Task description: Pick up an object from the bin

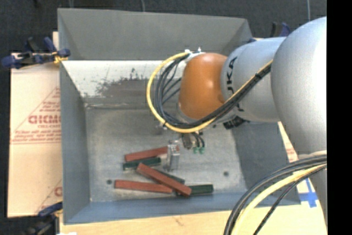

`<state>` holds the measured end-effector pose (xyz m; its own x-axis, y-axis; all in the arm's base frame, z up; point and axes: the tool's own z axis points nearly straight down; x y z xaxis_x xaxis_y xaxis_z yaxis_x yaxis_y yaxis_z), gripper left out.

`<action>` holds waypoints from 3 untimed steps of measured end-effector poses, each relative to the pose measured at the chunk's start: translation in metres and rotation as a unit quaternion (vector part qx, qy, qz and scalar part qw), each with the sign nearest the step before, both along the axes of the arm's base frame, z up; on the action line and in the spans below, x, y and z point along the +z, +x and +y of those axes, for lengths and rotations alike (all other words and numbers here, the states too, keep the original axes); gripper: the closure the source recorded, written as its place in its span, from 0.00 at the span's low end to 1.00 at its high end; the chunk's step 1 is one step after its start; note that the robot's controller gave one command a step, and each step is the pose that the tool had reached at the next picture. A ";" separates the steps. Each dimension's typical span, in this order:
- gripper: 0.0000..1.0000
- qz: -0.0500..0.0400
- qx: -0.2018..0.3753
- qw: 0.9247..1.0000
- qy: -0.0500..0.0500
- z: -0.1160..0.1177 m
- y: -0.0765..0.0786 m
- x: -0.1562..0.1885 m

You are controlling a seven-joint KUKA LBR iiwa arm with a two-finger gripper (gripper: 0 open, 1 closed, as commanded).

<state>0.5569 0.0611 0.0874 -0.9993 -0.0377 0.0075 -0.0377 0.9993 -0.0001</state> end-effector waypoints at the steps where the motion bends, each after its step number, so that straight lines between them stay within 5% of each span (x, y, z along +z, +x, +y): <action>1: 1.00 -0.006 0.175 0.985 0.001 0.017 0.015 -0.016; 2: 1.00 -0.006 0.175 0.985 0.001 0.017 0.015 -0.016; 3: 1.00 -0.001 0.181 0.984 0.001 0.015 0.006 0.023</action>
Offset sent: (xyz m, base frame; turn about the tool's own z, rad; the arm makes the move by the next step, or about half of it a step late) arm 0.0000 0.0000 0.0000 0.0000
